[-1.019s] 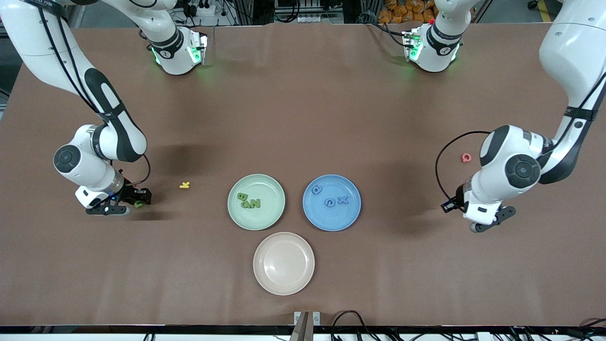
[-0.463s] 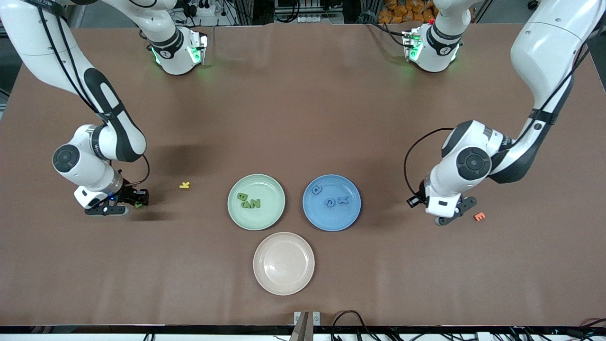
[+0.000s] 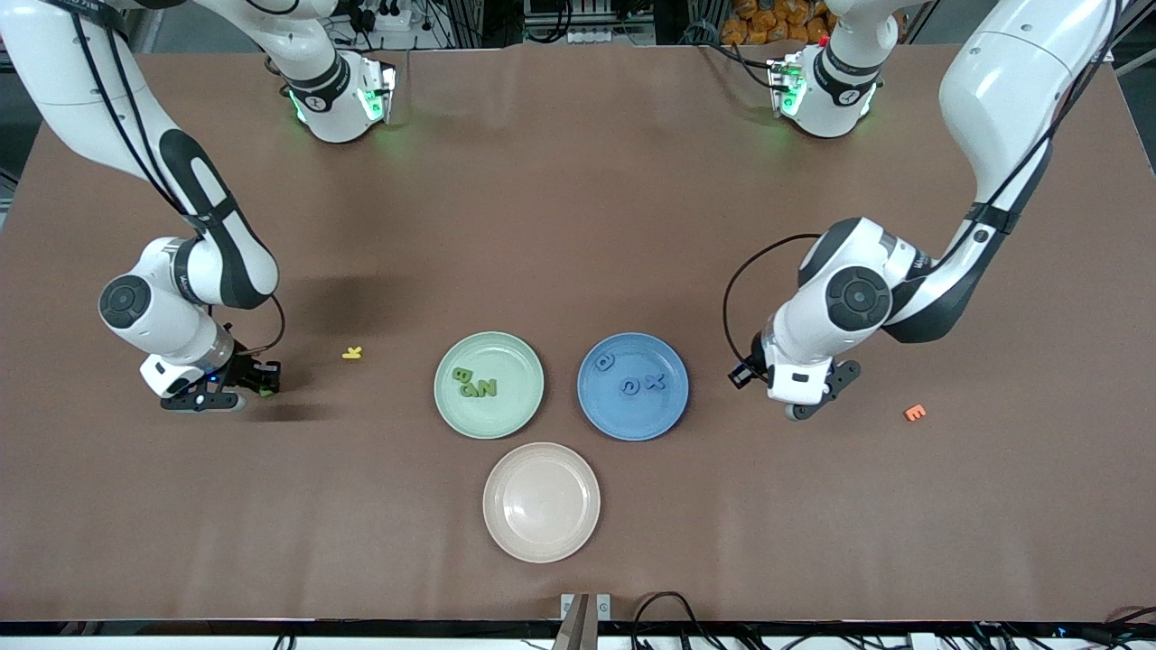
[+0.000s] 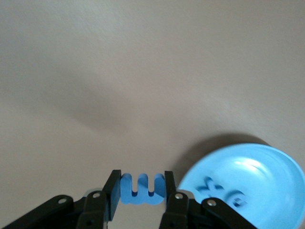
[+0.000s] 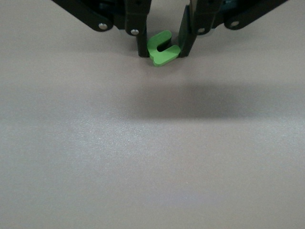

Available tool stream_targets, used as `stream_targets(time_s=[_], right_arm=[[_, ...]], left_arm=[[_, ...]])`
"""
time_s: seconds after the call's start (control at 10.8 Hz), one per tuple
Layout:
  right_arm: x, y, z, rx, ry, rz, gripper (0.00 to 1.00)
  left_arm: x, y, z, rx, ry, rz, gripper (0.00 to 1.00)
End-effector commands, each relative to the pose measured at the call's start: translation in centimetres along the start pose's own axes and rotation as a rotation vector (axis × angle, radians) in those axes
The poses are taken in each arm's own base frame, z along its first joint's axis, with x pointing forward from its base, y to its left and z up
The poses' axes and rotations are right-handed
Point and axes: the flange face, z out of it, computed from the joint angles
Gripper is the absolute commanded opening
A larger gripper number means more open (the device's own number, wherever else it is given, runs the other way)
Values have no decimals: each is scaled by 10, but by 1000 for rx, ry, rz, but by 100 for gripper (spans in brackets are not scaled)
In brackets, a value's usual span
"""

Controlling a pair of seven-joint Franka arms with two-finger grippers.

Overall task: Sort letters by color into matching plates
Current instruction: 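Carry the E to the blue plate while the right gripper carries the 3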

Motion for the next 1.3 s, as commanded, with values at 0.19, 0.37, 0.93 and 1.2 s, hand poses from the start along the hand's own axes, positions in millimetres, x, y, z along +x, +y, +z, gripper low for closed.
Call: stream_targets(time_s=[0.19,0.37,0.93,1.2], right_arm=[[2,-1,-8,2,6,-18,20],[8,-8,-20,1,21,-20,16],[32,-91,-49,23,34,151,16],[36,-161,-54,46,46,291,16]], left_arm=[[-54,52,-23,-57,-50,-129,0],[-82,75,-22,-70,-59,-136,0],[-88,76,-28,-52,0,58,100],[-65,52,-50,86,70,300,100]])
